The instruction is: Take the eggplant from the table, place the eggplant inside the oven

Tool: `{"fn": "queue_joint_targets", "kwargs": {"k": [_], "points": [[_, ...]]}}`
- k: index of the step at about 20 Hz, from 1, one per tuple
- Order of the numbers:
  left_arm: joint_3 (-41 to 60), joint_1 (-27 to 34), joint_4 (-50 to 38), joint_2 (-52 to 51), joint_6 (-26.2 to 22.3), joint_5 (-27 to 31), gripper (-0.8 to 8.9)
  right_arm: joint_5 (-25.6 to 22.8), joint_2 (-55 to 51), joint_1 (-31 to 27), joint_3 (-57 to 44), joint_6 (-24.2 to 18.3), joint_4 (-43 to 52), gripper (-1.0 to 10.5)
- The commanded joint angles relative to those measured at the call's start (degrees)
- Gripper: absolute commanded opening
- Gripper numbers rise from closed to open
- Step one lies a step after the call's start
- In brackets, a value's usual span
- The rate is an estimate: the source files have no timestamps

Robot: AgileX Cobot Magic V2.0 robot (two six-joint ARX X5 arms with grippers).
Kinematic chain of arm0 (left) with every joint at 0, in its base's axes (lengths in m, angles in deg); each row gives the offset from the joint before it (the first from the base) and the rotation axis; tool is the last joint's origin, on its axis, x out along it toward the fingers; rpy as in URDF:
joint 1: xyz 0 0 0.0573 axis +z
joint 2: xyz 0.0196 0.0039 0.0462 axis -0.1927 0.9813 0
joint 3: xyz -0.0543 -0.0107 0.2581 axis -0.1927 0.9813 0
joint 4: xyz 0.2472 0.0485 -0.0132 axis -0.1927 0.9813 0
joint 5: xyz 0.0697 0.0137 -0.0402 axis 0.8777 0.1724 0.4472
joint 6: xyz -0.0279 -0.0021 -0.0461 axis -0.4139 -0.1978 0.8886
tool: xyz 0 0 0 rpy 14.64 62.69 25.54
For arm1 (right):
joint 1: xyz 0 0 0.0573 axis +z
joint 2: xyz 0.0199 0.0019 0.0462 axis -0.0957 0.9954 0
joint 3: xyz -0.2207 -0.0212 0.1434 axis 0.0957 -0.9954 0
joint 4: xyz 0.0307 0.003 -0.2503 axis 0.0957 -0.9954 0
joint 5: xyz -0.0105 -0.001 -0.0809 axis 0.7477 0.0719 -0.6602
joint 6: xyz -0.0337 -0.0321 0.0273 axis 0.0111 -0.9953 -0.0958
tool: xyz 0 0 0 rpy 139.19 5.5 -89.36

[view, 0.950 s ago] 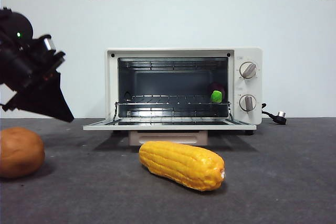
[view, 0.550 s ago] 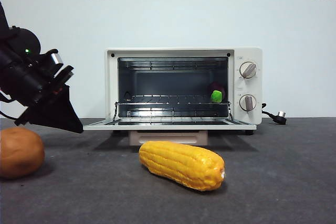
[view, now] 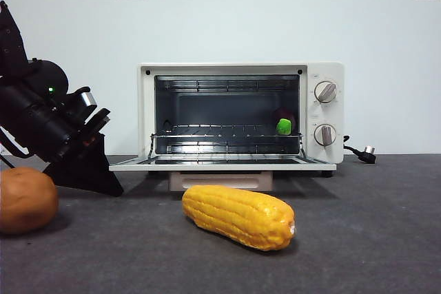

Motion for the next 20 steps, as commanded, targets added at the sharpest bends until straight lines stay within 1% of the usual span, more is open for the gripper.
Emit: {"fn": "queue_joint_targets", "kwargs": {"k": [1,7,10,14,20], "points": [[0.6,-0.4,-1.2,1.2,0.8,-2.2,-0.07,-0.4,-0.1,0.1,0.2,0.4,-0.9,-0.1],[0.6,-0.4,-3.7,1.2,3.4,-7.3,-0.07,-1.6,-0.1,0.1,0.2,0.4,-0.9,-0.1],[0.6,-0.4,-4.3,1.2,3.9,-9.4,-0.07,-1.6,-0.1,0.1,0.2,0.4,-0.9,-0.1],[0.5,-0.2,-5.4,1.2,5.7,-11.4,-0.07,-1.9,-0.1,0.1,0.2,0.4,-0.9,-0.1],[0.5,0.1,-8.0,1.1,9.4,-16.4,-0.07,-2.1,-0.1,0.1,0.2,0.4,-1.0,-0.1]]}}
